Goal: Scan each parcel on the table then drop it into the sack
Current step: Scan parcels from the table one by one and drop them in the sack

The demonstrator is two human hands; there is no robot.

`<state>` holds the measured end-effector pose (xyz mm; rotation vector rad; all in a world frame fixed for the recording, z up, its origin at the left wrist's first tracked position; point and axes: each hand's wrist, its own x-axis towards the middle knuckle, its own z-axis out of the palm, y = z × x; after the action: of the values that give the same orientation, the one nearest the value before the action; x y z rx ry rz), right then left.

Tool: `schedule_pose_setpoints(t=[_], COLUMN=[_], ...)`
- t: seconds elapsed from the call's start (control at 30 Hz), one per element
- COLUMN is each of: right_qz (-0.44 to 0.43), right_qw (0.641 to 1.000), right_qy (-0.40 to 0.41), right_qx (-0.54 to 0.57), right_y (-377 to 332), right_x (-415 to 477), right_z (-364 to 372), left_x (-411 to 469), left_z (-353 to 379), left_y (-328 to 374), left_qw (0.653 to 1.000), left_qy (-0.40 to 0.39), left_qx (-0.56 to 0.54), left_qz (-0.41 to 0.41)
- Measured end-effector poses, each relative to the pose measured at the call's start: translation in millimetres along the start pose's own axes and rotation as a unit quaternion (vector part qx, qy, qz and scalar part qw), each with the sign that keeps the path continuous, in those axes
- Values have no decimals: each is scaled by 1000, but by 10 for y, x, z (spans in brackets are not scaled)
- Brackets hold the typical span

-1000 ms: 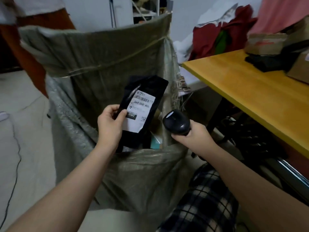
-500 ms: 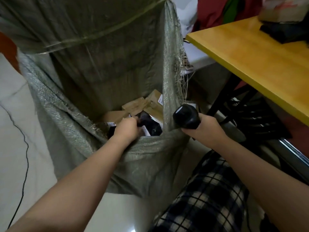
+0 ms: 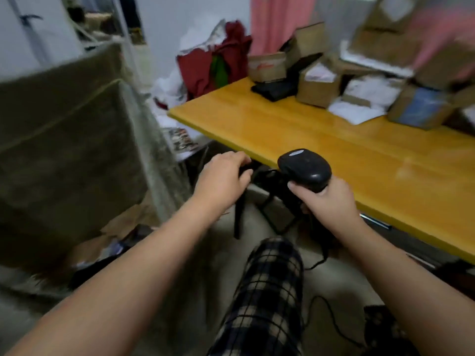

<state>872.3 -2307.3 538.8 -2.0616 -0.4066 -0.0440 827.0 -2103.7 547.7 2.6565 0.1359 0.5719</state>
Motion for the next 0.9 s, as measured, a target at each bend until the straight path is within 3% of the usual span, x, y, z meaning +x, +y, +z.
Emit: schedule_pose_setpoints(t=[0.17, 0.47, 0.7, 0.9], right_qz=[62, 178, 173, 171], right_qw=[986, 901, 856, 868], right_qy=[157, 393, 485, 465], right_qx=[9, 42, 31, 0], right_y=[232, 647, 849, 1292], right_x=[-220, -913, -1119, -665], right_z=[-1207, -2821, -3797, -4767], left_x=[517, 819, 966, 1308], left_z=[432, 1191, 1585, 2076], left_y=[1217, 3070, 4141, 5031], left_qw=[988, 929, 900, 890], left_qy=[-50, -150, -194, -254], left_qx=[-63, -137, -166, -180], left_qz=[130, 309, 354, 333])
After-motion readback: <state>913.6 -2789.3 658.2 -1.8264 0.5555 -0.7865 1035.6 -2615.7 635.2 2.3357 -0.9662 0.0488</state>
